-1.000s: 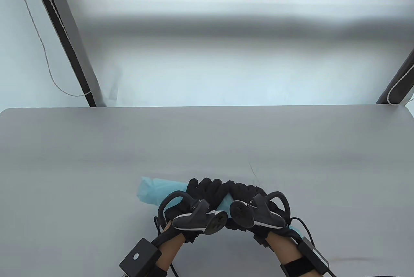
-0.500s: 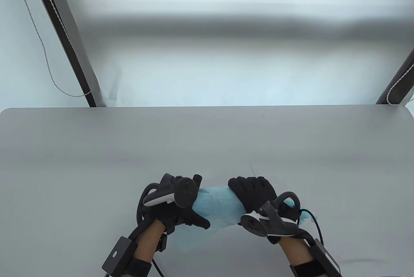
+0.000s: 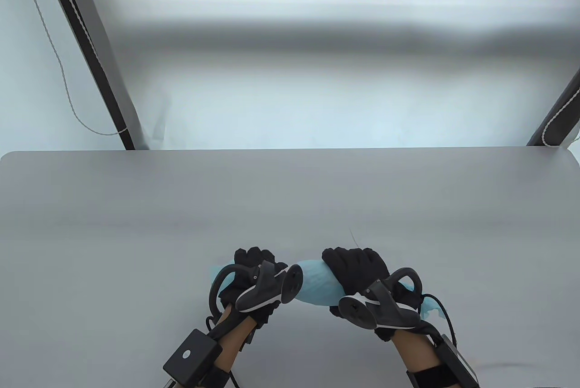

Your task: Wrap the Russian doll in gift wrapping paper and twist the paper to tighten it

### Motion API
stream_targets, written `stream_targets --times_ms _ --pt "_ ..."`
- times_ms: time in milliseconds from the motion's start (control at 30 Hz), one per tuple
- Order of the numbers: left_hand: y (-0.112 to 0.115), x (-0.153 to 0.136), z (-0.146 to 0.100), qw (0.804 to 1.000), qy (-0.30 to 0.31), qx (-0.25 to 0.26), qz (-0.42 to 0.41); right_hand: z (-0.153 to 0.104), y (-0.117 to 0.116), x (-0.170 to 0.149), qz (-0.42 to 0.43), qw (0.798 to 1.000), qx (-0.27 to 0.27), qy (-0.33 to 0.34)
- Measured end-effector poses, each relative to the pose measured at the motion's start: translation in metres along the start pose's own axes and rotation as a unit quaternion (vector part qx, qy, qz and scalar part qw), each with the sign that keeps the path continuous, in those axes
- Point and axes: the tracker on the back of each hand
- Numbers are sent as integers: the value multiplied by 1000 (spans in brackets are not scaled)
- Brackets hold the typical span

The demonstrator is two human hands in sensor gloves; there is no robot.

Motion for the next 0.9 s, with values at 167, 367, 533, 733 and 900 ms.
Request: stream_targets --times_ms 167,367,533,733,900 --pt "3 -8 -1 997 48 16 -56 0 1 -1 19 1000 -6 -6" --pt "10 -15 1 984 120 -4 -133 0 1 0 36 999 -6 -5" --pt "13 -17 3 976 142 -28 -163 0 -1 -2 41 999 1 -2" --pt "19 -14 4 976 142 -98 -131 1 -7 -5 5 1000 19 3" --pt "13 -18 1 965 163 -100 -182 -1 -10 -15 4 1000 18 -12"
Point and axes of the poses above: the tracker on the back of each hand, its own x axis roughly to the thumb side, its own z axis roughly from the wrist to the fingertips, y = z × x, and after that the axes turned 4 degrees about x, right-handed
